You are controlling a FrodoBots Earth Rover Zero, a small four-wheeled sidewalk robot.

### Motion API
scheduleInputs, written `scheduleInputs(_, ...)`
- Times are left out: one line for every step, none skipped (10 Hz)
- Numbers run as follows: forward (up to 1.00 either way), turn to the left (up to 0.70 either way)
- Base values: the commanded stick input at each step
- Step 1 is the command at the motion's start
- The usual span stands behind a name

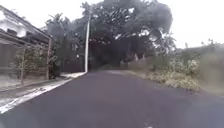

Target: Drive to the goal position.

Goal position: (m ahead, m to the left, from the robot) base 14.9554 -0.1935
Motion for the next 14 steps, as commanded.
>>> scheduleInputs(0.50, 0.00)
scheduleInputs(0.50, 0.06)
scheduleInputs(0.50, 0.34)
scheduleInputs(0.50, 0.50)
scheduleInputs(0.50, 0.50)
scheduleInputs(0.50, 0.50)
scheduleInputs(0.50, 0.50)
scheduleInputs(0.50, 0.50)
scheduleInputs(0.50, 0.50)
scheduleInputs(0.50, 0.50)
scheduleInputs(0.50, 0.50)
scheduleInputs(0.50, 0.38)
scheduleInputs(0.50, 0.00)
scheduleInputs(0.50, 0.00)
